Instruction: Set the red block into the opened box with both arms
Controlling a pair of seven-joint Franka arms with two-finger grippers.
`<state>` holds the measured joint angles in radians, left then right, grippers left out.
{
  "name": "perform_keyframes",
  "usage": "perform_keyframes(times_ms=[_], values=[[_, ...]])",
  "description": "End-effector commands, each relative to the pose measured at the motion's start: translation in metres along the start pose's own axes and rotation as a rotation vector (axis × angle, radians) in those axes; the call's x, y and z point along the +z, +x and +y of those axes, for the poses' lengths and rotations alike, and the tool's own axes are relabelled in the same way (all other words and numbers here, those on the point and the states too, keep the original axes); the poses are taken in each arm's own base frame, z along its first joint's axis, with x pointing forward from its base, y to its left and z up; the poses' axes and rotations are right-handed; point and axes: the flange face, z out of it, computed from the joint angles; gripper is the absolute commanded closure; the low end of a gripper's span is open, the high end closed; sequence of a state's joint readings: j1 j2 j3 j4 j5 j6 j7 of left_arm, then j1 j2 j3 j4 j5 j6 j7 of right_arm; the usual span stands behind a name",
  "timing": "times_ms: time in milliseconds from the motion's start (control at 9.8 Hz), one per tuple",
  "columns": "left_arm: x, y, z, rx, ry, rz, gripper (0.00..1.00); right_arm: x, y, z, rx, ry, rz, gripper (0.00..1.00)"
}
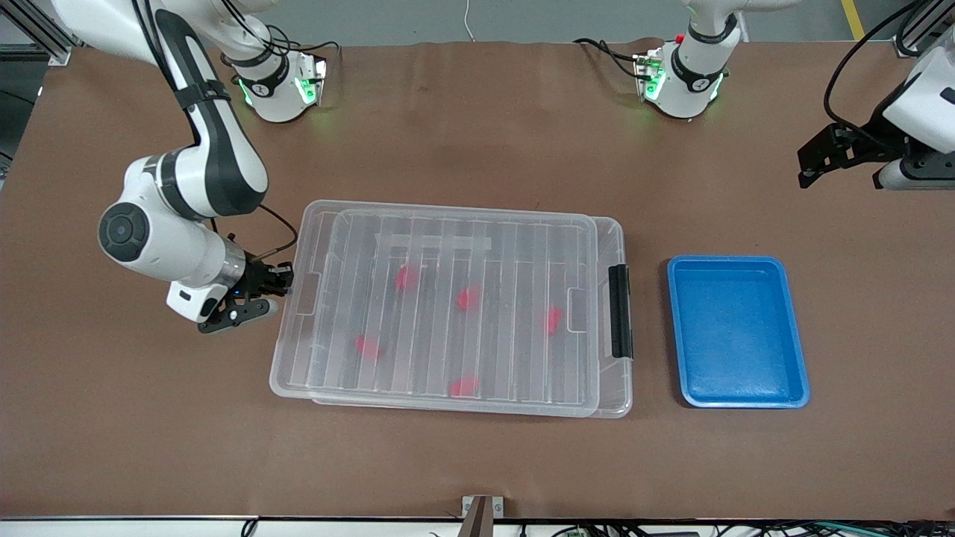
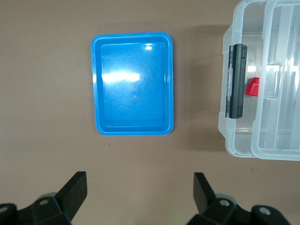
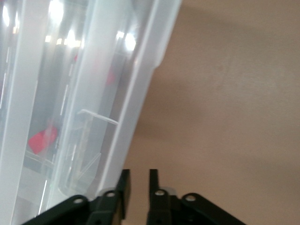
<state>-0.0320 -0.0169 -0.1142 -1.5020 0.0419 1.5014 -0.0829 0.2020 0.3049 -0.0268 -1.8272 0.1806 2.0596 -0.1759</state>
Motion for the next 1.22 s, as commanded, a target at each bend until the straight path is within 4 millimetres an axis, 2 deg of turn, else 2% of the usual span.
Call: perform_keyframes(times_ms=[0, 102, 204, 306, 408, 510, 612, 714, 816, 1122], values=[[0.006, -0.007, -0.002, -0.010, -0.010, -0.030, 0.00, -0.073, -0.001, 0.051, 0.145, -0.004, -0.003, 0.00], [0.008, -0.007, -0.001, -0.008, -0.010, -0.034, 0.00, -0.125, -0.007, 0.069, 0.201, -0.081, 0.021, 0.00], [0.006, -0.004, 0.001, -0.002, -0.016, -0.027, 0.00, -0.156, -0.019, 0.074, 0.211, -0.120, 0.024, 0.00], [0.004, 0.000, 0.003, 0.000, -0.027, -0.020, 0.00, -0.189, -0.038, 0.088, 0.239, -0.122, 0.054, 0.00], [0.002, 0.000, 0.002, -0.003, -0.027, -0.017, 0.00, -0.220, -0.064, 0.107, 0.277, -0.119, 0.069, 0.00], [0.002, -0.001, -0.001, -0.006, -0.027, -0.017, 0.00, -0.255, -0.092, 0.110, 0.298, -0.118, 0.093, 0.00], [0.002, 0.000, -0.004, -0.007, -0.029, -0.018, 0.00, -0.279, -0.117, 0.107, 0.311, -0.116, 0.086, 0.00], [0.002, 0.000, -0.004, -0.007, -0.029, -0.018, 0.00, -0.298, -0.141, 0.100, 0.328, -0.109, 0.066, 0.00], [0.001, 0.000, -0.004, -0.008, -0.027, -0.016, 0.00, -0.308, -0.153, 0.093, 0.325, -0.108, 0.061, 0.00], [-0.001, -0.001, -0.005, 0.002, -0.027, -0.014, 0.00, -0.305, -0.152, 0.095, 0.327, -0.107, 0.049, 0.00]])
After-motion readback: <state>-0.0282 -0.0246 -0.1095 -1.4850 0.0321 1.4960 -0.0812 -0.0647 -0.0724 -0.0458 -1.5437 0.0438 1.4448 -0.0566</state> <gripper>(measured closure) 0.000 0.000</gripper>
